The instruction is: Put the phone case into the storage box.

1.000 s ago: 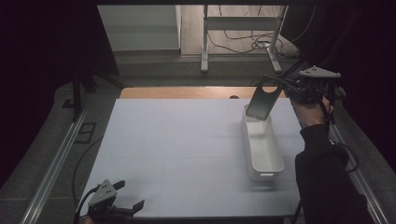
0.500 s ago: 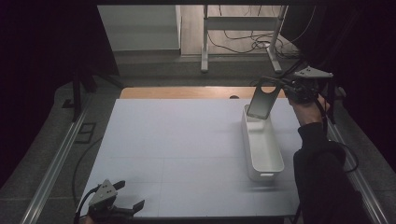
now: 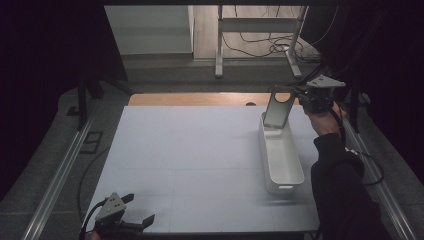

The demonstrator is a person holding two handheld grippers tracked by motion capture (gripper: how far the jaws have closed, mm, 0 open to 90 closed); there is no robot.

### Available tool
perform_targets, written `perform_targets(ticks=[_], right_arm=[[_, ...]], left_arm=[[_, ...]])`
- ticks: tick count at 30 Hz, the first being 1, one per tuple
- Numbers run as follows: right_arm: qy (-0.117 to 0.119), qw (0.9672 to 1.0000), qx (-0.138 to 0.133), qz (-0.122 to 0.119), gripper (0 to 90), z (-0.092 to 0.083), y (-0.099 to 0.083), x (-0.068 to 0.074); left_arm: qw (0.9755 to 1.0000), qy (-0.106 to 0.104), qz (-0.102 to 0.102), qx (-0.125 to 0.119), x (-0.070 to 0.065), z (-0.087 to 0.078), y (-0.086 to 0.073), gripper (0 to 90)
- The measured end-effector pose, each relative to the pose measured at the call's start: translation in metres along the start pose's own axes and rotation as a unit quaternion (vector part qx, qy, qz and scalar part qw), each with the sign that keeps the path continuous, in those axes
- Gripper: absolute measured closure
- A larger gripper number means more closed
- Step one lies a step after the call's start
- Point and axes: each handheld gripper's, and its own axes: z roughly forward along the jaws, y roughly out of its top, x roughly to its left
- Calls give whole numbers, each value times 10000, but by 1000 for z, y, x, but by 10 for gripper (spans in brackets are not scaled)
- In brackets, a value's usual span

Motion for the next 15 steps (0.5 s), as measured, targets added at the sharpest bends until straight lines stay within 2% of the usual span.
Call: perform_targets(ticks=[15], right_arm=[[-6,9999,29,-147,803,13,-18,5]], left_arm=[[10000,13,14,18,-1,0,0,2]])
